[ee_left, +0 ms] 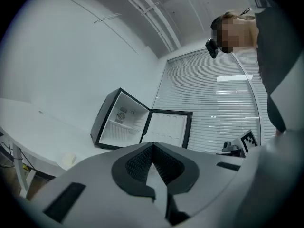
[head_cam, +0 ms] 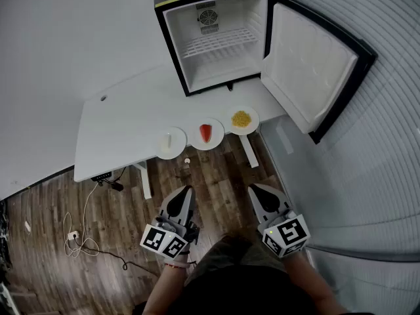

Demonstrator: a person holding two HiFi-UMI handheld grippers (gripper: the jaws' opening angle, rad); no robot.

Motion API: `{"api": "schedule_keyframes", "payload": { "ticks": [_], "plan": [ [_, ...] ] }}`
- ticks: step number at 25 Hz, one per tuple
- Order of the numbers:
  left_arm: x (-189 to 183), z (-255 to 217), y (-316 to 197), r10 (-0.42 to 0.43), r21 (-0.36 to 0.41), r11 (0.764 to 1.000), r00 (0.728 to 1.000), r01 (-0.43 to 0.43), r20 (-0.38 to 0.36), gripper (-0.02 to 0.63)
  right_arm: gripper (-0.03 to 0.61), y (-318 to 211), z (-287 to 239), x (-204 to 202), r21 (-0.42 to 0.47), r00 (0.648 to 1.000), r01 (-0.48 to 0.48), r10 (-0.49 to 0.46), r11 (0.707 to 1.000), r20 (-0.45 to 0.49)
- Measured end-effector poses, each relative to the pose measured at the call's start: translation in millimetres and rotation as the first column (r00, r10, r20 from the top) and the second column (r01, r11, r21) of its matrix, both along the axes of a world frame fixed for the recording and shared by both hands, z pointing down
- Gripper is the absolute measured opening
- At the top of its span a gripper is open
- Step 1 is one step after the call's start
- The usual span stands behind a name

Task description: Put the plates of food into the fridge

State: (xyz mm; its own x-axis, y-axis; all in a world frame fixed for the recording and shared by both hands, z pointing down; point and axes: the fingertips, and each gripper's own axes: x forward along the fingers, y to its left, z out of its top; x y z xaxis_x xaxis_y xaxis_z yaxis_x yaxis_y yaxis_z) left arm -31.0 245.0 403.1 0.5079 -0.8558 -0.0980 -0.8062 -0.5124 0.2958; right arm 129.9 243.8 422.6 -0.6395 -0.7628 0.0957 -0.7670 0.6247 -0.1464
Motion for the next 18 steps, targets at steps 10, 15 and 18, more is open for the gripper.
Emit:
{"api": "schedule_keyframes", "payload": {
  "ticks": [10, 15, 18],
  "plan": [
    [19, 5, 3, 0.007, 0.000, 1.000, 1.000, -0.007, 0.018, 0.006, 0.005, 2, 8, 12, 0.001, 1.000, 0.006, -0.006, 1.000, -0.004],
    [27, 9, -15, 0.028, 0.000, 1.000, 0.999, -0.028, 0.025, 0.006, 0.005, -9, 11, 5, 0.045, 0.997, 0.041, -0.038, 0.998, -0.063],
    [26, 12, -38, 0.041, 0.009, 0.999, 0.999, -0.042, 0.035, 0.006, 0.005, -32, 19, 4, 0.027, 0.998, 0.006, -0.004, 1.000, -0.059]
  ]
}}
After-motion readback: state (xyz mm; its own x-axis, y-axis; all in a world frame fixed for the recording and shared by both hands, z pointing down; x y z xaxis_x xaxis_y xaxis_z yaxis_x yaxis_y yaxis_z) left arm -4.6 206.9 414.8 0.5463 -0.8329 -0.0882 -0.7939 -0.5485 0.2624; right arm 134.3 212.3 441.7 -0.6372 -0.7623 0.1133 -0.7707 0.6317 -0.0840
